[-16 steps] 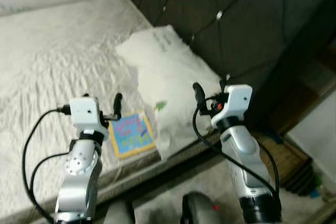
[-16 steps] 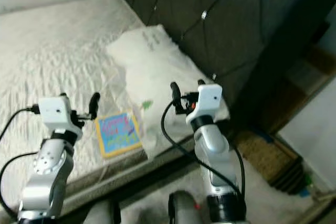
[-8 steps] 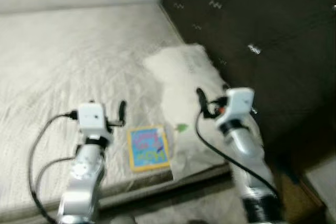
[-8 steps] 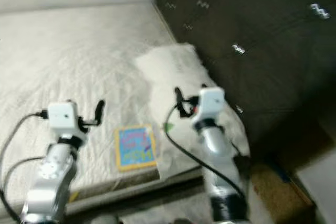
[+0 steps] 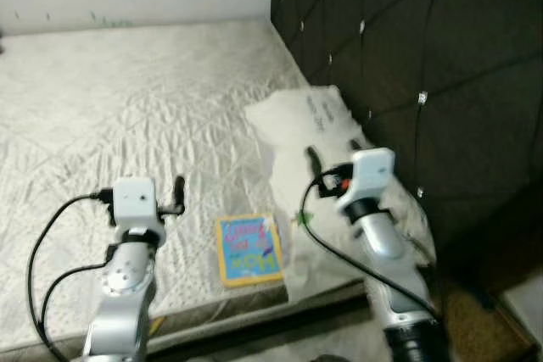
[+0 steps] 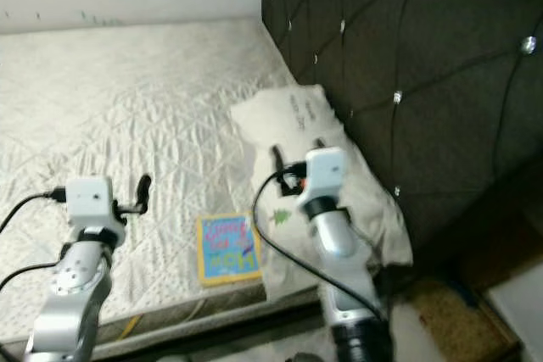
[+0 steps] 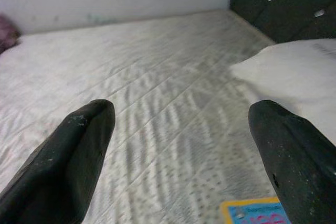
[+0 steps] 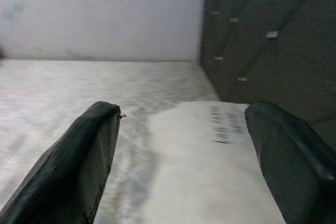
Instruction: Clean up the room
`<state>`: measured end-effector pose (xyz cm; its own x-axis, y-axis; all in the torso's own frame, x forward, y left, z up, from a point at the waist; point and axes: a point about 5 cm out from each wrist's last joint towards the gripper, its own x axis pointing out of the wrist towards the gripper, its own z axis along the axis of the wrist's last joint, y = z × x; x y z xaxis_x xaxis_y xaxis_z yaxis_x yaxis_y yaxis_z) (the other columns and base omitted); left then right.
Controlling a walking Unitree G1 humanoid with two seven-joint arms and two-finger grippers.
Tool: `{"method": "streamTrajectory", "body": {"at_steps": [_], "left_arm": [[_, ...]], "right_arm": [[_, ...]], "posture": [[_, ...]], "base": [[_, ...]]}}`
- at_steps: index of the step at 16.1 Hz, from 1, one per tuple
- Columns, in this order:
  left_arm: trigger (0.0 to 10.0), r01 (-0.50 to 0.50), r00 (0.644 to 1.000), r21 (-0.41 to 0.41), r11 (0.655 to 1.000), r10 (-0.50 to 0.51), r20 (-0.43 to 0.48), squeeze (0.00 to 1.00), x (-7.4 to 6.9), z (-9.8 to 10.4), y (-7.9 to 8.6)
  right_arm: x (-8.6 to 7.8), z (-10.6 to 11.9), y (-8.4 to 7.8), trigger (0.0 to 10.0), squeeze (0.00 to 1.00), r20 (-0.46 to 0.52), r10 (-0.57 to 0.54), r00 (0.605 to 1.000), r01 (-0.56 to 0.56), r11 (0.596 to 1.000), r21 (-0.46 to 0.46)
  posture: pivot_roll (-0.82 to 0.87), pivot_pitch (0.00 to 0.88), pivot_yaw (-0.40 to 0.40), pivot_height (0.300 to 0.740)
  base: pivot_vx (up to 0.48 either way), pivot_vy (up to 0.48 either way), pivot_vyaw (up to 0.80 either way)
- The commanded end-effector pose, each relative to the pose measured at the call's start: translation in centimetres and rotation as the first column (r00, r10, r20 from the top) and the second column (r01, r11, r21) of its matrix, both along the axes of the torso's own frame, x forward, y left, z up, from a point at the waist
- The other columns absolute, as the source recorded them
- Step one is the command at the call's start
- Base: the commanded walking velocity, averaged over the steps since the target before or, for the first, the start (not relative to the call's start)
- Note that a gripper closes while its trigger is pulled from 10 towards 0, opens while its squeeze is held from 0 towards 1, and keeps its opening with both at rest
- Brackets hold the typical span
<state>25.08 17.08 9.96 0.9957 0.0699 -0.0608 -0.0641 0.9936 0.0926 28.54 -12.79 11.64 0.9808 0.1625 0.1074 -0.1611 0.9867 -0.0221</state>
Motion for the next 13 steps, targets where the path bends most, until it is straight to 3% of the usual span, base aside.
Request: {"method": "streamTrajectory", "body": {"at_steps": [1,2,5,9,13], "left_arm": [[10.0,0.017,0.999,0.037,0.999,-0.019,0.042,0.00,0.1,0.8,-0.6],[10.0,0.019,0.998,0.055,0.998,-0.023,0.066,0.00,0.0,1.2,-0.4],[10.0,0.031,0.991,0.042,0.999,-0.036,0.127,0.00,0.1,2.6,-0.6],[10.0,0.026,0.995,0.022,0.999,-0.028,0.098,0.00,-0.3,2.1,-0.9],[10.0,0.039,0.995,-0.004,0.999,-0.039,0.090,0.00,-0.3,2.1,-1.0]], "right_arm": [[-0.3,0.3,-1.6,10.0,0.00,0.026,-0.066,0.997,0.067,0.997,-0.039],[-0.8,-0.1,-1.9,10.0,0.00,0.015,-0.062,0.998,0.063,0.995,-0.073],[-1.1,-1.1,-1.3,10.0,0.00,-0.043,-0.034,0.998,0.032,0.998,-0.062],[-1.0,-0.8,-1.1,10.0,0.00,-0.042,-0.010,0.999,0.009,0.999,-0.045],[-0.8,-0.7,-1.0,10.0,0.00,-0.048,-0.001,0.999,-0.001,0.999,-0.035]], "posture": [[0.03,0.000,0.007,0.740],[0.03,0.000,0.008,0.740],[0.04,0.000,-0.005,0.740],[0.04,0.000,-0.017,0.740],[0.04,0.000,-0.018,0.740]], "base": [[0.000,0.000,0.00],[0.000,0.000,0.00],[0.000,0.000,0.00],[0.000,0.000,0.00],[0.000,0.473,0.00]]}}
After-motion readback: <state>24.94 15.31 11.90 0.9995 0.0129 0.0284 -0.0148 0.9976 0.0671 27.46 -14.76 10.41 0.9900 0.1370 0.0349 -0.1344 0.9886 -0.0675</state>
